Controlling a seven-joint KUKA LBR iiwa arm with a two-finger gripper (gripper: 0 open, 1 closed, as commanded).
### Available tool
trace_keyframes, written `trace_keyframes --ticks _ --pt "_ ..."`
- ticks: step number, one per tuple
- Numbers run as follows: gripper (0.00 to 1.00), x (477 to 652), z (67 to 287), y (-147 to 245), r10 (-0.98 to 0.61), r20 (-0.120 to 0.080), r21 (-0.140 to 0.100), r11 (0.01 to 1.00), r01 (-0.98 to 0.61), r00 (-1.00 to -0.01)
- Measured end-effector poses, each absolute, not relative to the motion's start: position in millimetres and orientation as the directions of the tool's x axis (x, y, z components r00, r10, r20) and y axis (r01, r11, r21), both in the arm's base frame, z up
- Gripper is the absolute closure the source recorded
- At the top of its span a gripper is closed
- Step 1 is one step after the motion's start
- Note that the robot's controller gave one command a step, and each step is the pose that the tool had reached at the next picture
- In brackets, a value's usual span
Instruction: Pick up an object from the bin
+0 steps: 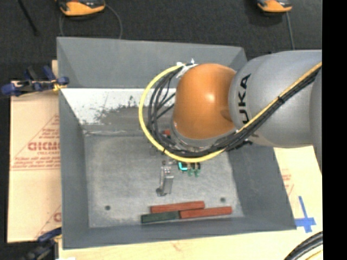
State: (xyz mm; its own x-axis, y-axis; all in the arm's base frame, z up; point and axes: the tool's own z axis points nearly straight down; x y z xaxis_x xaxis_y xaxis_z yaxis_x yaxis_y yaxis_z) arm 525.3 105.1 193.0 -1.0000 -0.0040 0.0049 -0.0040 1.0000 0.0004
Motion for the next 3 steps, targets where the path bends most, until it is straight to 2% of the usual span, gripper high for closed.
trace_keyframes --ticks 1,2,3 --pt "0.00 483.1 78.6 66.2 -0.104 0.004 -0.001 0.995 -0.104 -0.995" --pt "1.00 485.2 82.3 67.8 -0.102 -0.002 0.001 0.995 -0.102 -0.995" --pt "0.00 485.3 82.3 67.9 -0.101 -0.002 0.001 0.995 -0.101 -0.995"
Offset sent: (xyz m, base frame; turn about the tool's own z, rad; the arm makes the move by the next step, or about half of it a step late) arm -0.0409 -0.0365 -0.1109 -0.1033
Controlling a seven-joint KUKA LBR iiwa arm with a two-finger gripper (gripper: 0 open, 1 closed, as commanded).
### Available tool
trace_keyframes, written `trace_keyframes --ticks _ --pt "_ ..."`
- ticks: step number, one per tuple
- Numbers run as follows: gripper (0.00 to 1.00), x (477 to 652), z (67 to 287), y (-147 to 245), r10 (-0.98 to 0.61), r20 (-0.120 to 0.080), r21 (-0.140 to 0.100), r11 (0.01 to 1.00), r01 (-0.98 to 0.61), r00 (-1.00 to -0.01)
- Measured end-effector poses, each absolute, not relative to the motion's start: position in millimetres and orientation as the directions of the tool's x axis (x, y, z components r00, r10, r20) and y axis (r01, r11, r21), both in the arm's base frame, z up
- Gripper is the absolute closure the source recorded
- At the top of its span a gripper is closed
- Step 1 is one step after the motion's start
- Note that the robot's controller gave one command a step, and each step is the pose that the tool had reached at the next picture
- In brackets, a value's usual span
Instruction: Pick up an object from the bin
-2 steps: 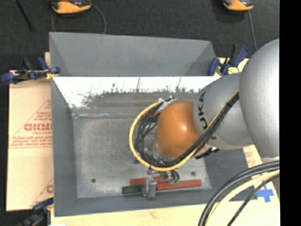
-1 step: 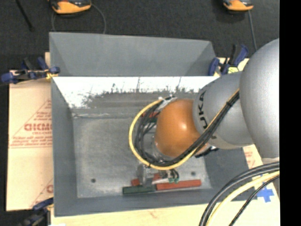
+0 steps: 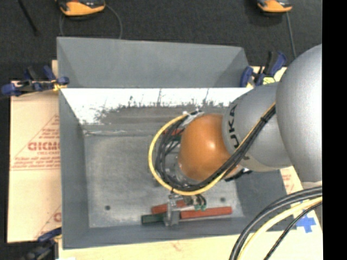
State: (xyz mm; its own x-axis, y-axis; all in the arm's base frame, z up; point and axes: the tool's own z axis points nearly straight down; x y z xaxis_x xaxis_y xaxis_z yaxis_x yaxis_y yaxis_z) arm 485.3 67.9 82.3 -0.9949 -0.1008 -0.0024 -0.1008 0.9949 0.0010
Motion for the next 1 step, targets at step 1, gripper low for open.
trace_keyframes --ticks 1 --pt "0.00 502.8 70.9 -13.3 -0.136 -0.005 -0.003 0.991 -0.136 -0.991"
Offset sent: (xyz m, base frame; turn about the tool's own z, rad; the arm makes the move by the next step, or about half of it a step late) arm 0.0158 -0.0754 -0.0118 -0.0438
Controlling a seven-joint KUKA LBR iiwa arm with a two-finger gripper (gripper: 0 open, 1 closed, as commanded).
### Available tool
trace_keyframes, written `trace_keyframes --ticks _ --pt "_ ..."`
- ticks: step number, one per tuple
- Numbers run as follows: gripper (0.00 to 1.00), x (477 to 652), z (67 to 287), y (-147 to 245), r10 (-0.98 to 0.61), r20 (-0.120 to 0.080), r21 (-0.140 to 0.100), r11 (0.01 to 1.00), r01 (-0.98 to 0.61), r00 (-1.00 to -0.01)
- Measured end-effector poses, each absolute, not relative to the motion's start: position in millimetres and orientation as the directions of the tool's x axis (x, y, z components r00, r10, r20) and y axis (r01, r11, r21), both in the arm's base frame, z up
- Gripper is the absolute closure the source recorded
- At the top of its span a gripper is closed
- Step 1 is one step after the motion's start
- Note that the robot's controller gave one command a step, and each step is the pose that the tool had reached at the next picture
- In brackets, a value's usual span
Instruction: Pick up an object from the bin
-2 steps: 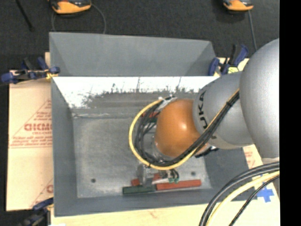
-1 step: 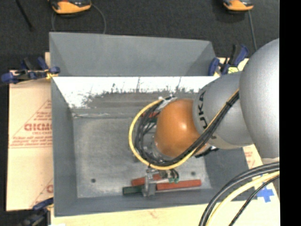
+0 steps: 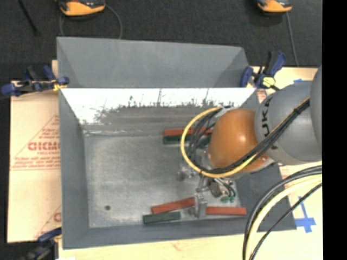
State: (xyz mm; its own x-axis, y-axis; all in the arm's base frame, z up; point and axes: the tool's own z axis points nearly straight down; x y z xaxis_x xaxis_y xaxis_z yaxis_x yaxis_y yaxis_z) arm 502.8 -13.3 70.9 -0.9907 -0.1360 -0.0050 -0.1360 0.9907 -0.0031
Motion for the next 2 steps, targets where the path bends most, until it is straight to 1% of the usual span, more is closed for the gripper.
trace_keyframes --ticks 1,2 --pt "1.00 504.2 73.4 -7.1 -0.140 -0.009 0.001 0.990 -0.140 -0.990" --pt "1.00 501.9 103.6 -2.8 -0.118 -0.006 0.001 0.993 -0.118 -0.993"
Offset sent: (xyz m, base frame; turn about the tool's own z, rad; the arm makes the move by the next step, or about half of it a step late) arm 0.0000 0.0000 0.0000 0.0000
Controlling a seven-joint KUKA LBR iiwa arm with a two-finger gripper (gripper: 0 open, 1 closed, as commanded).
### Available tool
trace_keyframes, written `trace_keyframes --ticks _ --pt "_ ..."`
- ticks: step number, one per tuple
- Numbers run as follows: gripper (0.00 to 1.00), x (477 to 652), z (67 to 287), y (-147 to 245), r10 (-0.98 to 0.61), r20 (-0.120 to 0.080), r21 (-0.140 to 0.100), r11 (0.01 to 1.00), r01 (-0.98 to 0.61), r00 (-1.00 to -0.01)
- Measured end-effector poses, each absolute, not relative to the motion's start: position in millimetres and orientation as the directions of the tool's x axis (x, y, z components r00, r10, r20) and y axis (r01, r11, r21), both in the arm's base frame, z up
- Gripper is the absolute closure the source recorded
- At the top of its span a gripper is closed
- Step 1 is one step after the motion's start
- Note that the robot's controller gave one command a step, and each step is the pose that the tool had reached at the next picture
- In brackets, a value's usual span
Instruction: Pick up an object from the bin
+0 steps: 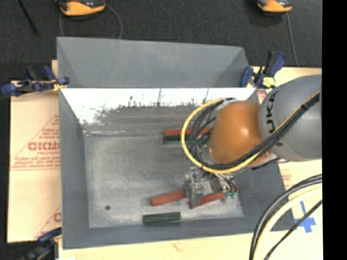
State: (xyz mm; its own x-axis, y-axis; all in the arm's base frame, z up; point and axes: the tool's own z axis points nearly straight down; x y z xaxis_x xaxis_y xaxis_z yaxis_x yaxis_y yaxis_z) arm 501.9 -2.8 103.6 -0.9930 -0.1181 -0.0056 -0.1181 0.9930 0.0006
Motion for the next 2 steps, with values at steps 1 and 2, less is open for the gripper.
trace_keyframes --ticks 1,2 --pt "1.00 515.5 71.3 6.1 -0.389 -0.002 -0.001 0.921 -0.389 -0.921" --pt "1.00 538.3 71.9 31.7 -0.559 -0.003 -0.003 0.829 -0.559 -0.829"
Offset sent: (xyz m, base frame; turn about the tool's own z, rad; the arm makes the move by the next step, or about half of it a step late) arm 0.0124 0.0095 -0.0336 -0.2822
